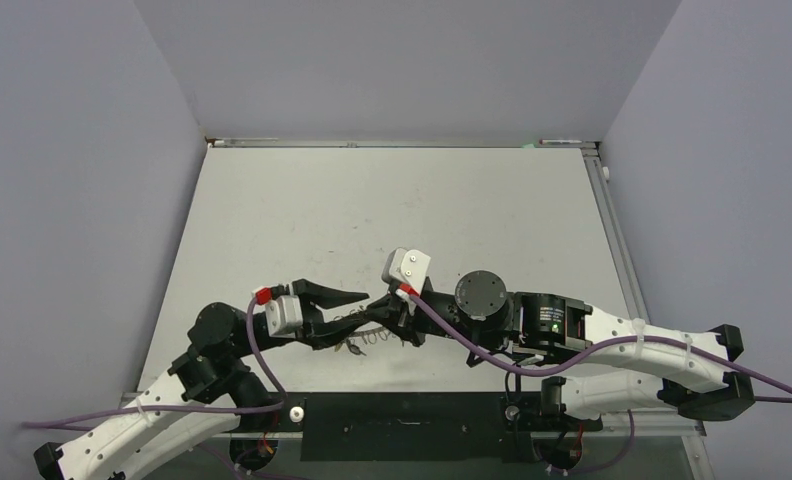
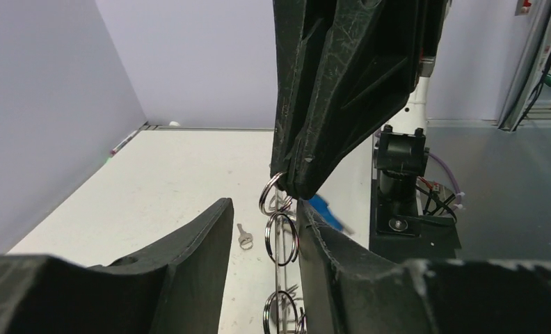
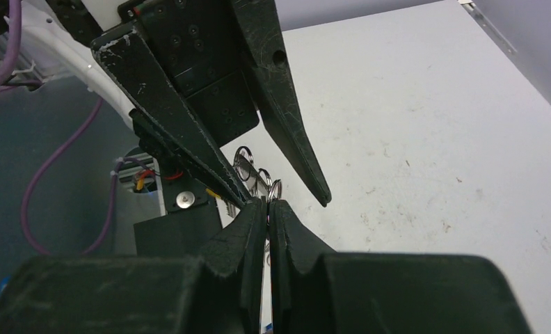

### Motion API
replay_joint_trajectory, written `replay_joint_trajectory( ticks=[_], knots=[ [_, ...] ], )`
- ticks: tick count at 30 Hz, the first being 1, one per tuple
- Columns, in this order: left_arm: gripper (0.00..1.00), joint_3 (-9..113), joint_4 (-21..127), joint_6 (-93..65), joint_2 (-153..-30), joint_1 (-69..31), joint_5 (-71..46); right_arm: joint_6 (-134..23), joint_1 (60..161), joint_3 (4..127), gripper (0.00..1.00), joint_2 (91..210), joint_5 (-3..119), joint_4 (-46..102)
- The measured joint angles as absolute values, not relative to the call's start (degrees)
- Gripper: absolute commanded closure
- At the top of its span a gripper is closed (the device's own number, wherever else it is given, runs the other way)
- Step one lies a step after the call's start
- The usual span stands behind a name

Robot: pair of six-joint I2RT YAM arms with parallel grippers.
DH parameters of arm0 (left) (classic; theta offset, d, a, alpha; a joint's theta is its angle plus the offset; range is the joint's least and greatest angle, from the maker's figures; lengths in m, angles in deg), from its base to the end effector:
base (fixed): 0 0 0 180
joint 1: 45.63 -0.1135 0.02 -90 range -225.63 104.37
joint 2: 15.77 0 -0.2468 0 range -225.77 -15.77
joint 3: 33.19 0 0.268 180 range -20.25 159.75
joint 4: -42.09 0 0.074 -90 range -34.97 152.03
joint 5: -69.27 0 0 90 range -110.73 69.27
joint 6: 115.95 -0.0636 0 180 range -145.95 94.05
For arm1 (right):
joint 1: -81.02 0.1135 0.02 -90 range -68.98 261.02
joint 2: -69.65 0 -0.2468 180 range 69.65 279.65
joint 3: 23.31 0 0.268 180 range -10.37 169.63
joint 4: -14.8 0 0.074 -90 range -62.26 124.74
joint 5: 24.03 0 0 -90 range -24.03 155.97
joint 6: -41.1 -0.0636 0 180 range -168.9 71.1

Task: Put the keys on the keyring

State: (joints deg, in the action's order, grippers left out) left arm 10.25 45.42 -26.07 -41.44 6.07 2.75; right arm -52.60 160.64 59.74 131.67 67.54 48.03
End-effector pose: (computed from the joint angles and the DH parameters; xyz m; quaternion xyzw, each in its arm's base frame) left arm 0.0922 -0.1577 0.3352 0.4067 0.4693 -0.4489 0.6425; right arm 0.0538 0.2838 0.3986 -0.4719 0.6188 0.4094 0.4762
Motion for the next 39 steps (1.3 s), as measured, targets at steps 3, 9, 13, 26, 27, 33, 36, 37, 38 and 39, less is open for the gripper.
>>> replay_joint_trajectory(
  ticks=[3, 9, 13, 26, 27, 33, 36, 37, 38, 39],
  knots=[
    [0.73, 9.94, 45.25, -25.76, -41.46, 6.07, 4.59, -52.27, 160.66, 59.74, 0.95, 131.67, 65.72, 48.99],
    [0.89, 9.94, 44.85, -24.91, -41.68, 6.07, 8.02, -51.25, 160.68, 59.74, 0.95, 131.67, 64.37, 49.58],
    [1.0, 9.92, 44.85, -24.5, -42.03, 6.03, 9.6, -50.57, 160.68, 60.04, 0.95, 131.67, 63.73, 50.67],
    [1.0, 7.34, 44.79, -24.63, -39.97, 6.03, 10.65, -49.91, 161.01, 60.37, 0.48, 130.62, 64.35, 50.5],
    [1.0, 7.06, 44.94, -24.72, -39.69, 6.03, 10.62, -49.78, 161.01, 60.37, 0.47, 130.14, 64.52, 50.3],
    [1.0, 5.55, 44.85, -26.05, -37.74, 6.03, 10.45, -49.56, 161.01, 60.28, 0.47, 125.79, 66.23, 48.25],
    [1.0, 4.52, 44.57, -27.08, -36.85, 6.03, 10.43, -49.45, 161.01, 58.82, 0.48, 122.23, 68.65, 45.76],
    [1.0, 4.13, 44.46, -27.45, -36.61, 6.03, 10.45, -49.28, 161.01, 57.92, 0.48, 120.85, 69.85, 44.9],
    [1.0, 3.78, 44.46, -27.88, -36.39, 6.03, 10.45, -49.13, 161.01, 57.0, 0.48, 119.43, 71.34, 44.18],
    [1.0, 3.5, 44.48, -28.26, -36.26, 6.05, 10.43, -49.08, 161.01, 56.13, 0.48, 118.2, 73.11, 43.72]
  ],
)
